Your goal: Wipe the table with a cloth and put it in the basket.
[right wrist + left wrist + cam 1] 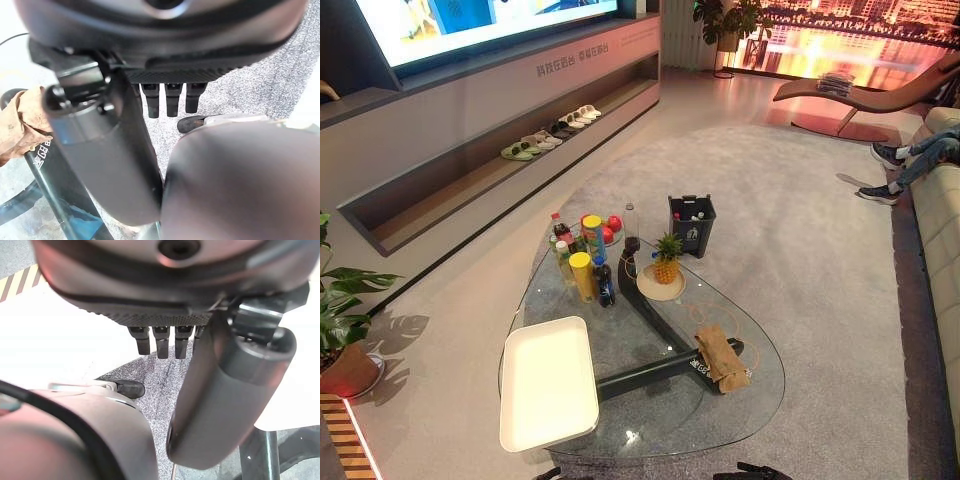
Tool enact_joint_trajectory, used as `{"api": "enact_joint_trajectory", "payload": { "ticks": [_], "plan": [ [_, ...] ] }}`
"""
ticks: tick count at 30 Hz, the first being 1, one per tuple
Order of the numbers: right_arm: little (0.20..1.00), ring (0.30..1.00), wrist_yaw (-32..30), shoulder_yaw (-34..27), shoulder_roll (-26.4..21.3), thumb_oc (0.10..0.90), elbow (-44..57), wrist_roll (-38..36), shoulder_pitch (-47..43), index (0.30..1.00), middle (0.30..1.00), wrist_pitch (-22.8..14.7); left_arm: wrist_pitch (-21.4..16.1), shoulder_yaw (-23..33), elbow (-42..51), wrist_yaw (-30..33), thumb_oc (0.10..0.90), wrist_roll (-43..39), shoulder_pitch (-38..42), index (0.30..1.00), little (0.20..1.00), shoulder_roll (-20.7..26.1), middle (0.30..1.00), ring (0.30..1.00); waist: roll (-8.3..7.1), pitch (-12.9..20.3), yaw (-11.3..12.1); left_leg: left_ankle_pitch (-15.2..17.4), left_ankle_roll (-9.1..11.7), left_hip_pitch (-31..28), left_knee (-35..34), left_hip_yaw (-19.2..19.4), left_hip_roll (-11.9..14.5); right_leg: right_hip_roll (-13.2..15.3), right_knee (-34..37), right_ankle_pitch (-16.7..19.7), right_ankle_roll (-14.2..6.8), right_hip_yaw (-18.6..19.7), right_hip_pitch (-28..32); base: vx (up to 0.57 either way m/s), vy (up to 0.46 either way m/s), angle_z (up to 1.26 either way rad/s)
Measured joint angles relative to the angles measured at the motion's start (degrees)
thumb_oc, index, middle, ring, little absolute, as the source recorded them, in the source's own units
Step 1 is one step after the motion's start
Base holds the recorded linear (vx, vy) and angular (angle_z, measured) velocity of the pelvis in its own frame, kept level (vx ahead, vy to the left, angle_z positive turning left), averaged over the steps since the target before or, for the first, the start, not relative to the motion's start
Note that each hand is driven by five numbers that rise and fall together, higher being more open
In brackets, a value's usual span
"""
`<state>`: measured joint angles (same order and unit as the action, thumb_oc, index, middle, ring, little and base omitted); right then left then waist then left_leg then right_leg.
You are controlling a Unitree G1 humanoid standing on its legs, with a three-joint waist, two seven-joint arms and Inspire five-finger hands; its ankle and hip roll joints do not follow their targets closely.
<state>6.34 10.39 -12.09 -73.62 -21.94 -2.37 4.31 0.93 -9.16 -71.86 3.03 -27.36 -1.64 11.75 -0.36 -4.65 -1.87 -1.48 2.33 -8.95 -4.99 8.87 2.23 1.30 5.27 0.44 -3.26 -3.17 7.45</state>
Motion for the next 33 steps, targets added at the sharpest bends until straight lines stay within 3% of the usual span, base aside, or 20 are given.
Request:
{"api": "enact_joint_trajectory", "payload": {
  "ticks": [5, 9, 11, 13, 17, 20, 26, 29, 33],
  "plan": [
    [0.900, 0.900, -0.4, 1.3, -0.2, 0.800, 1.1, 1.8, 0.1, 0.900, 0.900, -3.3, 0.1, -0.5, 0.2, 0.0, 0.800, 0.1, 0.0, 0.900, 0.900, 0.1, 0.900, 0.900, -0.03, 0.0, 0.1, 0.0, 0.0, 0.0, 0.0, 0.0, 0.0, 0.0, 0.0, 0.0, 0.0, 0.0, 0.0, 0.00, 0.000, 0.00],
    [0.900, 0.900, -2.2, 4.4, -2.1, 0.800, 8.3, 4.4, 0.5, 0.900, 0.900, -6.2, 0.5, -1.0, 1.8, 0.0, 0.800, 0.3, -0.3, 0.900, 0.900, 0.4, 0.900, 0.900, -0.05, -0.6, 0.1, 0.0, 0.0, 0.0, 0.0, 0.1, 0.1, 0.0, 0.0, 0.0, 0.0, 0.0, 0.0, 0.00, 0.000, 0.00],
    [0.900, 0.900, -4.2, 6.0, -4.0, 0.800, 16.8, 4.5, 1.1, 0.900, 0.900, -5.7, 1.6, -1.3, 3.8, 0.1, 0.800, 0.3, -0.6, 0.900, 0.900, 0.7, 0.900, 0.900, 0.01, -1.2, 0.1, 0.0, 0.0, 0.2, -0.1, 0.2, 0.1, -0.1, 0.0, 0.0, -0.1, 0.2, -0.3, -0.01, -0.001, -0.03],
    [0.900, 0.900, -7.7, 8.2, -6.9, 0.800, 32.2, 4.5, 2.8, 0.900, 0.900, -3.8, 3.4, -1.6, 9.1, 0.3, 0.800, 0.2, -2.0, 0.900, 0.900, 1.3, 0.900, 0.900, 0.25, -2.4, -0.1, 0.0, 0.0, 0.7, -0.3, 0.3, 0.1, -0.1, 0.0, 0.3, -0.1, 0.5, -0.9, -0.04, 0.001, -0.06],
    [0.900, 0.900, -12.4, 9.9, -9.4, 0.800, 49.2, 3.9, 2.4, 0.900, 0.900, -1.8, 5.0, -2.4, 14.8, 1.0, 0.800, -0.1, -2.8, 0.900, 0.900, 1.6, 0.900, 0.900, 0.19, -2.9, -0.4, -0.2, -0.2, 2.7, 0.0, 0.3, 0.0, -0.2, -0.1, 1.5, -0.4, 0.7, -2.9, -0.05, 0.016, -0.03],
    [0.900, 0.900, -14.6, 10.1, -9.6, 0.800, 56.4, 3.7, 2.2, 0.900, 0.900, -1.1, 5.0, -3.7, 15.2, 1.5, 0.800, -0.7, -2.8, 0.900, 0.900, 1.9, 0.900, 0.900, -0.04, -3.9, -1.3, -0.3, -0.3, 3.2, 0.0, 0.4, -0.2, 0.0, -0.4, 2.0, -1.0, 0.7, -3.7, -0.04, 0.046, -0.06],
    [0.900, 0.900, -23.0, 9.8, -12.2, 0.800, 61.5, 4.7, 1.9, 0.900, 0.900, -1.3, 4.6, -5.0, 18.2, 2.8, 0.800, -3.6, -1.6, 0.900, 0.900, 2.0, 0.900, 0.900, 0.72, -8.7, -1.7, -0.6, -0.8, 5.2, 0.0, 2.7, -0.8, 0.6, -0.3, 2.9, -1.4, 2.2, -6.4, -0.07, 0.035, -0.16],
    [0.900, 0.900, -29.3, 9.1, -14.1, 0.800, 61.5, 7.3, 0.3, 0.900, 0.900, -1.8, 4.3, -6.2, 20.4, 3.0, 0.800, -5.9, 0.9, 0.900, 0.900, 1.9, 0.900, 0.900, 1.77, -12.6, -1.7, -1.6, -1.3, 8.1, 0.1, 2.9, -1.1, 0.8, -0.4, 4.3, -1.5, 2.9, -9.2, -0.13, 0.021, -0.10],
    [0.900, 0.900, -36.5, 8.8, -15.2, 0.800, 61.5, 9.8, -4.6, 0.900, 0.900, -2.4, 4.0, -7.3, 21.3, 5.4, 0.800, -8.1, 5.0, 0.900, 0.900, 1.6, 0.900, 0.900, 1.97, -17.2, -2.4, -2.2, -1.7, 11.6, 1.0, 3.2, -1.5, 0.8, -0.4, 5.7, -1.5, 3.6, -12.5, -0.11, 0.004, -0.08]
  ]
}}
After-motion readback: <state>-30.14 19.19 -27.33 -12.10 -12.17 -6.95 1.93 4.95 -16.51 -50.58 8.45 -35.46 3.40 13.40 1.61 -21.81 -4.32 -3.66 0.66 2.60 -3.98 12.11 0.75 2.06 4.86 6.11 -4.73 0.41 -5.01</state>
